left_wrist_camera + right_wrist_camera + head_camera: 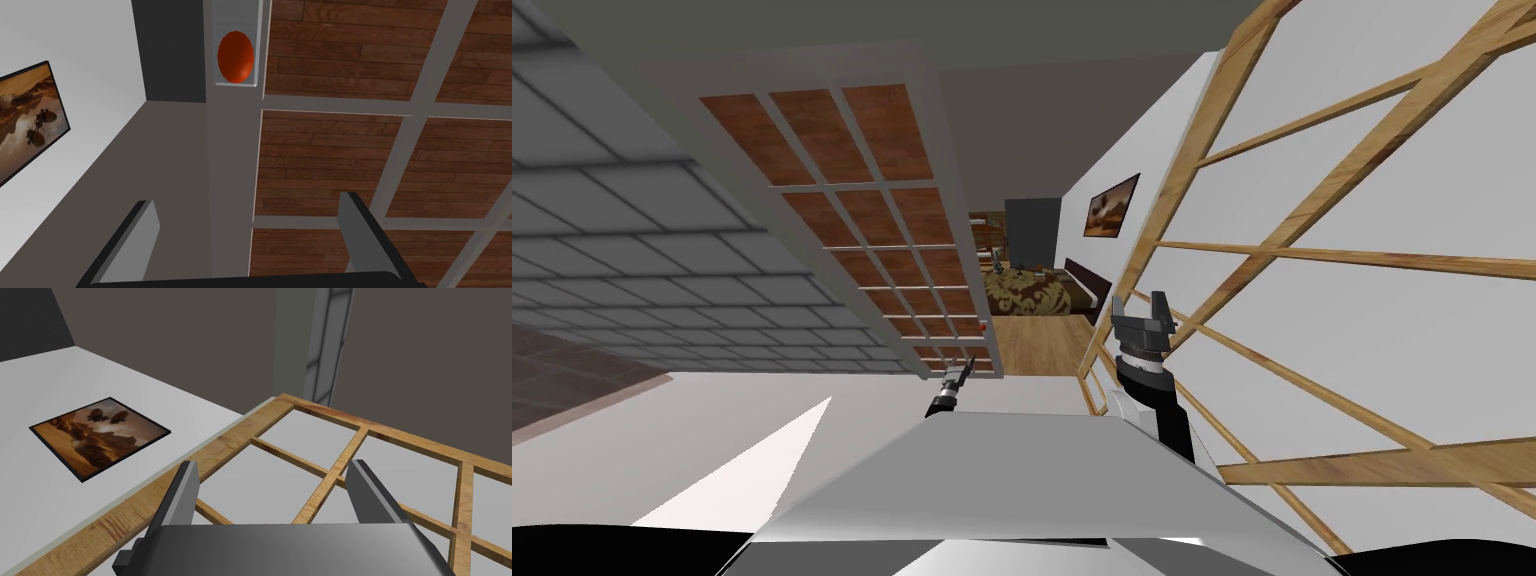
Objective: Pull the door open
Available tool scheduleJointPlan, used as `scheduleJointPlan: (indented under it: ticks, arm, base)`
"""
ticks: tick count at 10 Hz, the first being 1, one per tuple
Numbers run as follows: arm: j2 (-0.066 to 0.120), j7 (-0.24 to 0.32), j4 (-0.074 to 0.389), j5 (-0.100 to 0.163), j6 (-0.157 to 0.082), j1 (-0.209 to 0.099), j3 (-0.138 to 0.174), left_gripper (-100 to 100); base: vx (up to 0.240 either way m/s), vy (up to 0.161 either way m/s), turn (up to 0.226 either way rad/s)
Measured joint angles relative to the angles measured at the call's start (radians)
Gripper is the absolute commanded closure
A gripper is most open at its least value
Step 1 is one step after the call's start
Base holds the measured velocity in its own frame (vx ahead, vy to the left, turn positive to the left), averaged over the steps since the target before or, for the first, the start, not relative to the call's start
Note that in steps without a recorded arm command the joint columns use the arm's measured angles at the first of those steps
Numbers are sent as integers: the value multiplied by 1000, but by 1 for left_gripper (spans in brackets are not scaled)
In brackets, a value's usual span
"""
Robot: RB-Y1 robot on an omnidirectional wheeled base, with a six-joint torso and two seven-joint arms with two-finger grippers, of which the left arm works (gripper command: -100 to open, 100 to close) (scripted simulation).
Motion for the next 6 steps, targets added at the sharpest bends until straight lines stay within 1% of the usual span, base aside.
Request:
scheduleJointPlan:
  ticks: [1,3,4,5,6]
  arm:
    - [2,-19,24,-2,-8,-7,4,-100]
    - [0,-53,51,-7,-13,-14,8,-100]
    - [1,-73,74,-9,-19,-23,11,-100]
    - [1,-90,90,-11,-25,-26,14,-100]
    - [1,-94,91,-12,-26,-26,14,-100]
  base:
    - [102,3,-65]
    - [103,1,-62]
    - [105,-4,-65]
    - [45,1,-12]
    - [118,-21,-97]
